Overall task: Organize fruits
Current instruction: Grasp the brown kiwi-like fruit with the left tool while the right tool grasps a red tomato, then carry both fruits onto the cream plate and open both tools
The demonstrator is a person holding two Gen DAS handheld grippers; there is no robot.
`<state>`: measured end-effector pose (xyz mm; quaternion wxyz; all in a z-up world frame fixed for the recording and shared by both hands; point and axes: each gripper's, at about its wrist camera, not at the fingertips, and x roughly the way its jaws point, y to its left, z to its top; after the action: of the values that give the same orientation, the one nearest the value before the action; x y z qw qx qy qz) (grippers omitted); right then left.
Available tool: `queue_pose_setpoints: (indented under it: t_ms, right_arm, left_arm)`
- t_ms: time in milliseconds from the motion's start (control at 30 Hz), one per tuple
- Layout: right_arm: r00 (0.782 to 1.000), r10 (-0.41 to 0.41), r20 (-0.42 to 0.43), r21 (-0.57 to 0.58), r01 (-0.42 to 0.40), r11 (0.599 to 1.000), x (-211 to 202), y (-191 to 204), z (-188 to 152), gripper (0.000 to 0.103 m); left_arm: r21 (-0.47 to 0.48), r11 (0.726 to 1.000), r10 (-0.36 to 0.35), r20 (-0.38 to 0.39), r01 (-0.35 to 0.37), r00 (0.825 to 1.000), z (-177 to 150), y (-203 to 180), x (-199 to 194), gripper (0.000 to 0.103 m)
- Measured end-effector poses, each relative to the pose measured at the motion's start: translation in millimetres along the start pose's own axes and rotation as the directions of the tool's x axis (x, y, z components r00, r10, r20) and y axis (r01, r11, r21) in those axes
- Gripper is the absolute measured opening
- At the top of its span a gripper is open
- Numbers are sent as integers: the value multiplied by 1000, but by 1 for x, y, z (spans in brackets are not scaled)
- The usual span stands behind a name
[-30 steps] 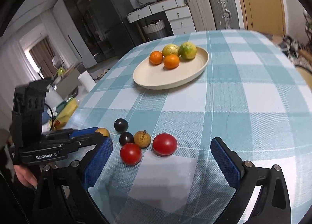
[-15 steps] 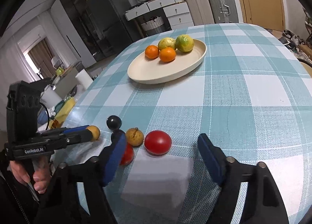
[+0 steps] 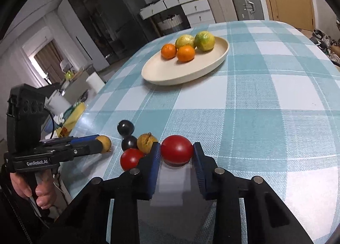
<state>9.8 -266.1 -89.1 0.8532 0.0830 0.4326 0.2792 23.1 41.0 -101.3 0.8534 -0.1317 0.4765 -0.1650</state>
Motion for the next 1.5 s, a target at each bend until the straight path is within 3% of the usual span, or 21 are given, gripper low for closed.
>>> queue_pose_setpoints:
  t_ms: [300,567,900,1500]
  right_arm:
    - [999,4,46,-7,-3,1000,-15,-4,4,31]
    - [998,18,67,-30,-16,999,-15,-5,17,31]
    - [995,36,95,-39,-32,999,-6,-12,68,31]
    - [996,6,84,-72,0,997,49,-19,156,31]
  left_arm:
    - [-67,997,31,51,-28,998,8,8,-6,24]
    - [-83,994,77,108,-68,991,37,19,-12,24]
    - [-66,994,90,143,-81,986,103,21,4,24]
    - [-49,997,59,123,-54,991,196,31,68,24]
